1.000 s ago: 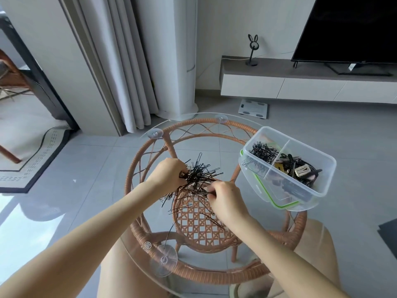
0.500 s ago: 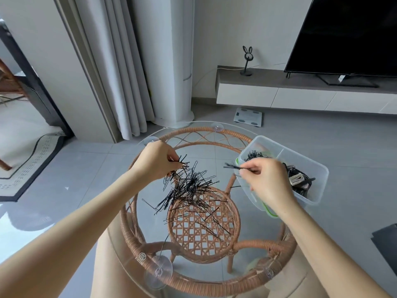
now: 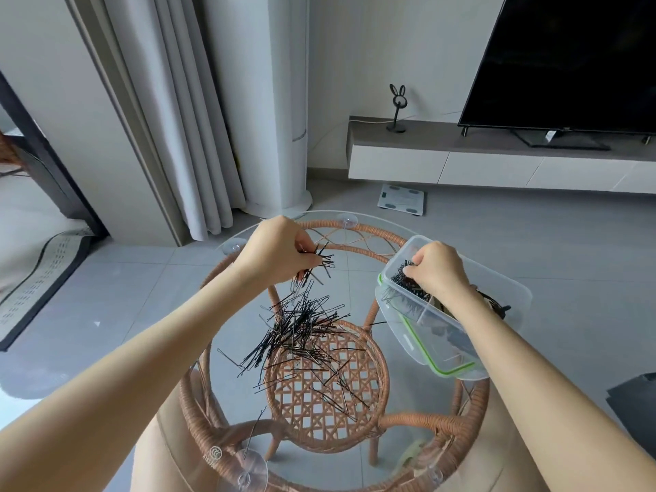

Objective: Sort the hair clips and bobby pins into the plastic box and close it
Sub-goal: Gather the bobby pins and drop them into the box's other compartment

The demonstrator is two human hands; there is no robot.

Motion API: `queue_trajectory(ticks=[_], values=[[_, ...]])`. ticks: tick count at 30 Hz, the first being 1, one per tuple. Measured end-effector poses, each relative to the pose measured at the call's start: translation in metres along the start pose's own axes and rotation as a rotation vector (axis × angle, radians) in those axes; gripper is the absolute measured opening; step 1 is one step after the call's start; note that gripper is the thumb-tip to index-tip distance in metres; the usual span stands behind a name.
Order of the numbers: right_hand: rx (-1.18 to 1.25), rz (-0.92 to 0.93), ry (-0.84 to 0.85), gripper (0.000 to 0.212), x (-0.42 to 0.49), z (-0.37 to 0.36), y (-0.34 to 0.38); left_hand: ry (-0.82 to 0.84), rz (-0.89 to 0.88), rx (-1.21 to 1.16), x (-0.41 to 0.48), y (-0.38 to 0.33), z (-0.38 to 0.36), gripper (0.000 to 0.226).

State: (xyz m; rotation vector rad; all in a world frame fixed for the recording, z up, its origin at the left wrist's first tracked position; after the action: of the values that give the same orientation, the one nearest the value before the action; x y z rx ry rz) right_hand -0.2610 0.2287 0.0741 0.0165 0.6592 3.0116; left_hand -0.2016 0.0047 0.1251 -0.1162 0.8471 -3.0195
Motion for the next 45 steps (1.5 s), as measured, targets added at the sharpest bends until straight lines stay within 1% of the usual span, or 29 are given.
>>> queue_trajectory(ticks=[2, 4, 7, 9, 11, 13, 15, 16, 19, 22, 23, 25, 28, 30, 32, 34, 36, 38, 40, 42, 45], values=[[0.004, 0.004, -0.033, 0.040, 0.000, 0.007, -0.003, 0.000, -0.045, -0.009, 0.011, -0.018, -0.003, 0.013], [0.034, 0.011, -0.064, 0.046, -0.003, 0.016, -0.009, -0.018, -0.096, -0.022, 0.023, -0.039, -0.009, 0.014], [0.094, 0.071, -0.123, 0.032, -0.012, 0.035, -0.018, -0.052, -0.155, -0.064, 0.045, -0.072, -0.028, 0.016], [0.146, 0.107, -0.159, 0.029, -0.022, 0.046, -0.022, -0.071, -0.182, -0.077, 0.058, -0.094, -0.044, 0.016], [0.184, 0.107, -0.169, 0.022, -0.032, 0.053, -0.029, -0.057, -0.198, -0.077, 0.067, -0.111, -0.066, 0.016], [0.225, 0.102, -0.178, 0.019, -0.039, 0.053, -0.037, -0.004, -0.209, -0.054, 0.073, -0.118, -0.091, 0.015], [0.221, 0.104, -0.188, 0.018, -0.044, 0.051, -0.045, 0.065, -0.212, 0.028, 0.077, -0.119, -0.117, 0.010], [0.213, 0.108, -0.189, 0.017, -0.045, 0.050, -0.048, 0.107, -0.207, 0.085, 0.078, -0.117, -0.129, 0.014], [0.207, 0.130, -0.177, 0.016, -0.050, 0.049, -0.054, 0.269, -0.205, 0.191, 0.075, -0.115, -0.151, 0.038], [0.198, 0.148, -0.187, 0.016, -0.053, 0.049, -0.054, 0.341, -0.254, 0.183, 0.074, -0.119, -0.147, 0.052], [0.201, 0.154, -0.193, 0.016, -0.055, 0.050, -0.053, 0.345, -0.264, 0.154, 0.073, -0.119, -0.139, 0.052], [0.220, 0.175, -0.212, 0.016, -0.060, 0.052, -0.047, 0.335, -0.275, 0.080, 0.069, -0.119, -0.116, 0.045], [0.265, 0.220, -0.217, 0.015, -0.073, 0.053, -0.032, 0.251, -0.243, -0.100, 0.055, -0.103, -0.077, 0.032], [0.255, 0.269, -0.170, 0.018, -0.086, 0.045, -0.018, 0.140, -0.195, -0.125, 0.047, -0.074, -0.058, 0.027], [0.185, 0.316, -0.045, 0.021, -0.100, 0.025, -0.004, 0.065, -0.109, -0.018, 0.036, -0.030, -0.049, 0.027], [0.089, 0.295, 0.104, 0.023, -0.107, -0.005, 0.003, 0.086, -0.001, 0.101, 0.022, 0.017, -0.050, 0.028], [-0.036, 0.221, 0.194, 0.031, -0.104, -0.034, 0.003, 0.135, 0.097, 0.202, 0.006, 0.057, -0.056, 0.029], [-0.123, 0.165, 0.177, 0.032, -0.097, -0.055, 0.006, 0.156, 0.184, 0.275, -0.010, 0.085, -0.060, 0.034], [-0.174, 0.154, 0.091, 0.025, -0.092, -0.067, 0.011, 0.155, 0.203, 0.305, -0.021, 0.098, -0.064, 0.038], [-0.287, 0.183, 0.033, 0.021, -0.092, -0.075, 0.018, 0.156, 0.170, 0.325, -0.029, 0.102, -0.072, 0.042], [-0.428, 0.258, -0.006, 0.029, -0.094, -0.083, 0.024, 0.130, 0.105, 0.344, -0.037, 0.095, -0.085, 0.042]])
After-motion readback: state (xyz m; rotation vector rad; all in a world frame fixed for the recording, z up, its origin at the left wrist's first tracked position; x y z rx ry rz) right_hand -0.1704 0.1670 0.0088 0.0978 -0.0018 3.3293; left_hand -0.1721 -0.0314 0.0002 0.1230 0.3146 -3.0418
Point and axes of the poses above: each hand's wrist, its own x-axis towards the middle knuckle, its own z-axis out of the back of the hand, y = z × x, the point moved 5 cm from there along x, towards the middle knuckle, and after that the axes turned 1 degree about -y, right-handed, at the moved point
